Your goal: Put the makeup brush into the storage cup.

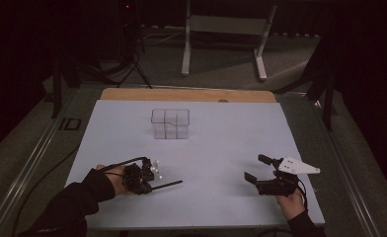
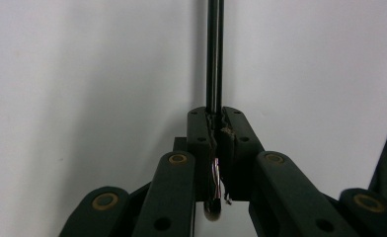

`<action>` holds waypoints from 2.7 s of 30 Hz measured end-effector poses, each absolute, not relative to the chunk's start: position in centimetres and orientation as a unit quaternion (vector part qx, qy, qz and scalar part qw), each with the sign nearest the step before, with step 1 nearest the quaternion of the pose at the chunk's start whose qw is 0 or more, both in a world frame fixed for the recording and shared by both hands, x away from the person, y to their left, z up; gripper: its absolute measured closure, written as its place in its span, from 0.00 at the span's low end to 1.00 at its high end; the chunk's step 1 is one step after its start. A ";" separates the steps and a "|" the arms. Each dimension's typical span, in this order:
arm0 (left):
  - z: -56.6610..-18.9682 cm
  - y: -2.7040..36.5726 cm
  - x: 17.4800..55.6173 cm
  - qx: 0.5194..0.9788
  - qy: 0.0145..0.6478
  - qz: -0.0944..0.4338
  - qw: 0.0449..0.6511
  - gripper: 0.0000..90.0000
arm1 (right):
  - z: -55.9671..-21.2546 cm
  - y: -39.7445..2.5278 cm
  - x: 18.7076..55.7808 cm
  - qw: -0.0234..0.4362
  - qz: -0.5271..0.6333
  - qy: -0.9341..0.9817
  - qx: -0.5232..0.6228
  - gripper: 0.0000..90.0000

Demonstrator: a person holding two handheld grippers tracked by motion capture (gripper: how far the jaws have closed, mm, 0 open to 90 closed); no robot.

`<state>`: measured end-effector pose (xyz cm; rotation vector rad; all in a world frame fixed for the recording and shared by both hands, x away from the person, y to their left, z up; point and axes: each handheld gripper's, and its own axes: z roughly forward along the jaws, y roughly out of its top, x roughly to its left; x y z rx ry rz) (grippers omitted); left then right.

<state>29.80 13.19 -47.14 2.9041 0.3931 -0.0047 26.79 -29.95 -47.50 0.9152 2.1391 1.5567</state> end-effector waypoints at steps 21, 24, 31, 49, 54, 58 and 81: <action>-45.9 11.2 31.4 0.987 0.120 -0.024 0.108 0.95 | -47.6 -29.8 26.9 0.169 0.544 0.757 0.320 0.13; -45.8 10.6 31.6 0.988 0.106 -0.030 0.104 0.95 | -47.6 -29.8 26.8 0.170 0.543 0.757 0.321 0.13; -45.4 9.9 31.9 0.990 0.090 -0.030 0.106 0.95 | -47.5 -29.7 26.7 0.173 0.541 0.758 0.320 0.13; -44.0 7.4 33.2 0.990 0.074 -0.027 0.117 0.95 | -46.4 -29.2 26.2 0.150 0.551 0.761 0.308 0.15; -43.8 6.6 33.6 0.989 0.076 -0.028 0.122 0.95 | -46.4 -28.7 26.0 0.170 0.542 0.766 0.301 0.14; -43.5 5.9 34.0 0.989 0.070 -0.027 0.126 0.95 | -46.6 -28.3 26.0 0.169 0.537 0.776 0.285 0.13; -43.5 3.0 34.7 0.990 0.069 -0.047 0.115 0.95 | -42.2 -24.4 24.8 0.344 0.396 0.846 0.095 0.26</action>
